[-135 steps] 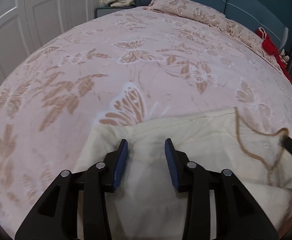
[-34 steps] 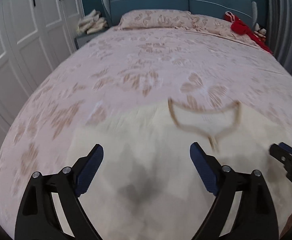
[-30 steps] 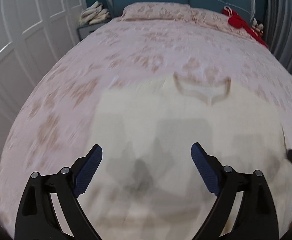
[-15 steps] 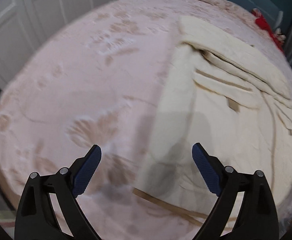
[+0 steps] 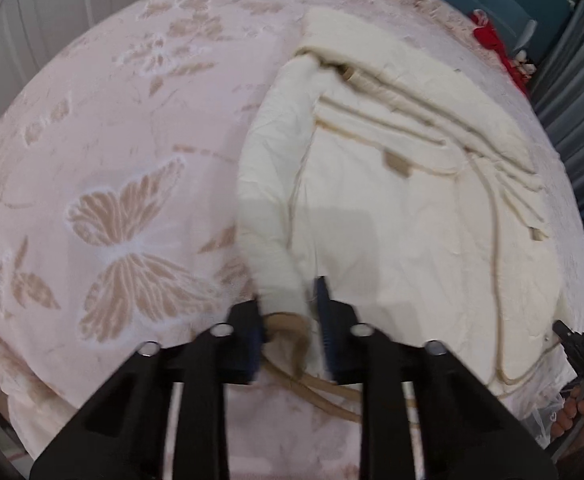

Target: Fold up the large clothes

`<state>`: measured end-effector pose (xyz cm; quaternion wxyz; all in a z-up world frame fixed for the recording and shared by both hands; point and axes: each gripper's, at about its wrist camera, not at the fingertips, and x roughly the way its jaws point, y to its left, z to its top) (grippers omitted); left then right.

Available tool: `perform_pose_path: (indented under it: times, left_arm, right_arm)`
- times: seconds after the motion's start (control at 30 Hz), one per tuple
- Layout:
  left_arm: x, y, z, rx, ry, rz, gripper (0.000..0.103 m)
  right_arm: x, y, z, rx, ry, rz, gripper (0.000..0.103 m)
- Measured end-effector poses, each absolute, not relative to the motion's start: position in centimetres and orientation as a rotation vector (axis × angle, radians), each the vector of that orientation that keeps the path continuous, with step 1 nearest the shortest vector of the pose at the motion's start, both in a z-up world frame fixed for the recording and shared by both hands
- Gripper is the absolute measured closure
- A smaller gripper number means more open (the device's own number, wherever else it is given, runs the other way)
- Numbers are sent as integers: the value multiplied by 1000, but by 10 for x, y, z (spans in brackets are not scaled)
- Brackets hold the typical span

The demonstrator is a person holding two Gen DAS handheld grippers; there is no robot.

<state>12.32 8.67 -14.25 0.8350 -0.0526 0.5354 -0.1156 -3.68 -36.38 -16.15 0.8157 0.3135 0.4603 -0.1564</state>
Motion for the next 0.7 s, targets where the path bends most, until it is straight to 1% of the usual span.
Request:
perform_pose_path:
  times: [0.1, 0.13, 0.17, 0.23, 0.3, 0.4, 0.53, 0.7]
  left_arm:
    - [115, 85, -122, -88, 1092, -273, 91]
    - [113, 85, -116, -86, 1084, -276, 94]
    - [108, 86, -108, -84, 1073, -278, 94]
    - [98, 89, -94, -90, 1056, -297, 95]
    - [82, 93, -78, -68, 1034, -318, 98]
    - [57, 99, -65, -38, 1026, -342, 99]
    - [4, 113, -53, 24, 1053, -377, 99]
    - [-61, 135, -38, 83, 1113, -396, 99]
  right_arm:
    - [-42, -360, -146, 618, 956, -316, 95]
    - [-45, -360, -141, 611, 947, -310, 97]
    - [-51, -361, -133, 613, 933, -300, 97]
    - [-63, -362, -118, 601, 923, -287, 100]
    - [-76, -360, -105, 552, 924, -270, 101]
    - [-97, -351, -88, 453, 963, -232, 101]
    - [-132, -331, -71, 315, 1041, -156, 101]
    - [-193, -299, -49, 252, 1136, -68, 101]
